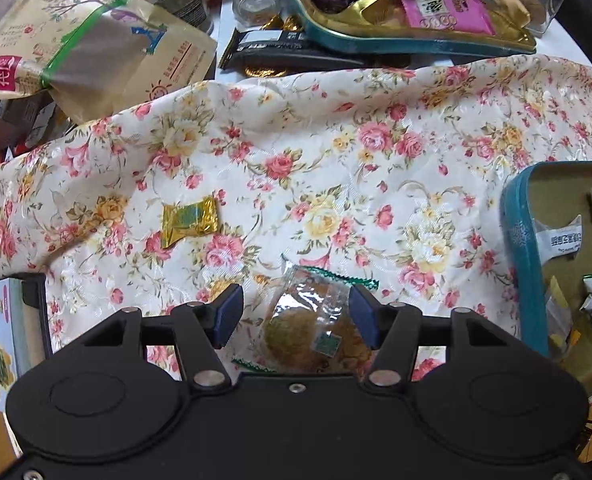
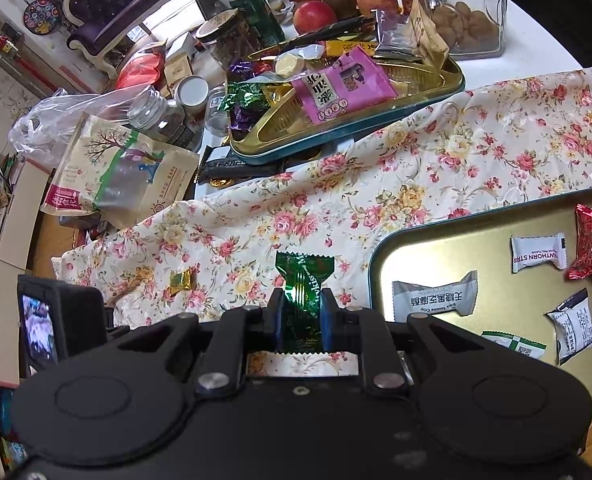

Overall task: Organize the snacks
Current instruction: 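Grasp the round cookie in clear wrapper with the left tool while the right tool holds the green candy, then carry the cookie and green candy over the gold tray with both tools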

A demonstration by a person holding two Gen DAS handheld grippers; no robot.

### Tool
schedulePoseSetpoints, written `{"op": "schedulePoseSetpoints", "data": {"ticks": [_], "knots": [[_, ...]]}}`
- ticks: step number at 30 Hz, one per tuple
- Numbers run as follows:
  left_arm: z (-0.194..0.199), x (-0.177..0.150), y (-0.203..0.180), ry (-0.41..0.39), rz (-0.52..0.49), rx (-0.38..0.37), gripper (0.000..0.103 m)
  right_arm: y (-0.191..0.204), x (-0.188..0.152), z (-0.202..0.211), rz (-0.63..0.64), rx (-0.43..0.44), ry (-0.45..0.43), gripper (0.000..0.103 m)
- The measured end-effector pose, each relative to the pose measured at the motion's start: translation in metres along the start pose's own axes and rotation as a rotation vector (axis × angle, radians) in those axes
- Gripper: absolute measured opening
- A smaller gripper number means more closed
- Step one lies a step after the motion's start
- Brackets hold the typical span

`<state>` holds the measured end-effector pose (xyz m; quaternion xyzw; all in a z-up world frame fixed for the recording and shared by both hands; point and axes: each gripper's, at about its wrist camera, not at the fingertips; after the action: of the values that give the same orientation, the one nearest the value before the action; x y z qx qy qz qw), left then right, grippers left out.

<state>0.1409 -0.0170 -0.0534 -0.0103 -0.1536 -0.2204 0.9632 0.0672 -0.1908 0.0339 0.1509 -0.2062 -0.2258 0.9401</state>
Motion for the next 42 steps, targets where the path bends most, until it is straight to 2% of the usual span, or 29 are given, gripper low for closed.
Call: {"op": "schedulePoseSetpoints", "data": {"ticks": [5,12,16,22,26,29,35,42], "knots": [[-0.006,0.001,-0.003,0.025,-0.025,-0.036,0.062,0.003,0.000,-0.002,0.016,0.020,0.023,0.019],[-0.029,-0.008,-0.013,0.093,-0.070,0.022,0.062,0.000,0.002,-0.006,0.017,0.011,0.035,0.019],[-0.032,-0.007,-0.020,0.086,-0.067,0.037,0.063,0.002,0.003,-0.005,0.018,0.019,0.035,0.019],[-0.037,0.001,-0.021,0.125,0.046,0.036,0.063,0.004,0.001,-0.007,0.025,0.017,0.041,0.019],[-0.044,0.007,-0.007,0.195,0.194,0.005,0.060,0.003,0.002,-0.007,0.021,0.011,0.038,0.019],[-0.042,0.008,0.002,0.217,0.281,-0.008,0.056,0.001,0.004,-0.007,0.013,0.009,0.032,0.019],[-0.031,0.012,0.013,0.196,0.384,-0.016,0.056,-0.002,0.006,-0.007,-0.001,-0.002,0.024,0.019],[0.008,0.016,0.017,0.100,0.437,0.048,0.056,0.002,0.005,-0.011,0.014,-0.013,0.032,0.019]]}}
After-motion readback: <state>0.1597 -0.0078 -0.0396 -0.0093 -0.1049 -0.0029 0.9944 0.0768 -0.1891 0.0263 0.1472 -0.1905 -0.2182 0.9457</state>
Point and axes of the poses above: each gripper's, at about its wrist camera, not at the fingertips, and z roughly against the way its jaws point, y to its left, x to its top, and after that the axes turned 1 degree about -y, right-handed
